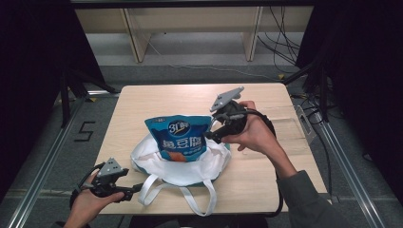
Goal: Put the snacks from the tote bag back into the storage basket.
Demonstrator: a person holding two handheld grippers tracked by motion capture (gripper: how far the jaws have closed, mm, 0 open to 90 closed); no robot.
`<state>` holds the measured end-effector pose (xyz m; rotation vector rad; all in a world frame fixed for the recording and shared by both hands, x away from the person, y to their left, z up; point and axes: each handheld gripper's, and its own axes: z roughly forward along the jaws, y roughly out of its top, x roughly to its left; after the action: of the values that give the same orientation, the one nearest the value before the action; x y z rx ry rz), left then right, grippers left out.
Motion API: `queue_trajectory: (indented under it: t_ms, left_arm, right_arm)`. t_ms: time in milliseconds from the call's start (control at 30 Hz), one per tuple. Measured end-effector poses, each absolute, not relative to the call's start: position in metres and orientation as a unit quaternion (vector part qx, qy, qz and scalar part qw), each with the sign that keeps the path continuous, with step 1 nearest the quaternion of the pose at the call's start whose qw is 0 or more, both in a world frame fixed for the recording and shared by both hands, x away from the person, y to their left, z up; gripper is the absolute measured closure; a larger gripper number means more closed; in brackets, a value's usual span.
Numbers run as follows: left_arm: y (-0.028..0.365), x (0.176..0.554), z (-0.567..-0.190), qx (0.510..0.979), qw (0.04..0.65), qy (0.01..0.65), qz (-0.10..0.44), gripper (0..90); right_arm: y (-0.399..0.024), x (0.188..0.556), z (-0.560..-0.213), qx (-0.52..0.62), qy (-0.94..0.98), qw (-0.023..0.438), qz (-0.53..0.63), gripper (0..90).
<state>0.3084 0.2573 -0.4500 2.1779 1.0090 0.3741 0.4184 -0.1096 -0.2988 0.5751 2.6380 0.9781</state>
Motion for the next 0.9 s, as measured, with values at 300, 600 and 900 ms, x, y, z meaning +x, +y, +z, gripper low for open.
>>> queue_trajectory:
  t_ms: [300, 600, 900]
  left_arm:
    - [0.260, 0.309, -0.451, 0.849, 0.333, 0.382, 0.145, 22.6]
    - [0.260, 0.309, -0.452, 0.847, 0.331, 0.391, 0.141, 22.9]
    - [0.258, 0.309, -0.453, 0.849, 0.331, 0.387, 0.141, 23.2]
  right_arm:
    - [-0.072, 0.433, -0.279, 0.151, 0.930, 0.118, 0.314, 40.5]
    - [-0.039, 0.447, -0.281, 0.117, 0.945, 0.101, 0.288, 52.0]
    - [-0.018, 0.454, -0.287, 0.095, 0.959, 0.076, 0.258, 63.2]
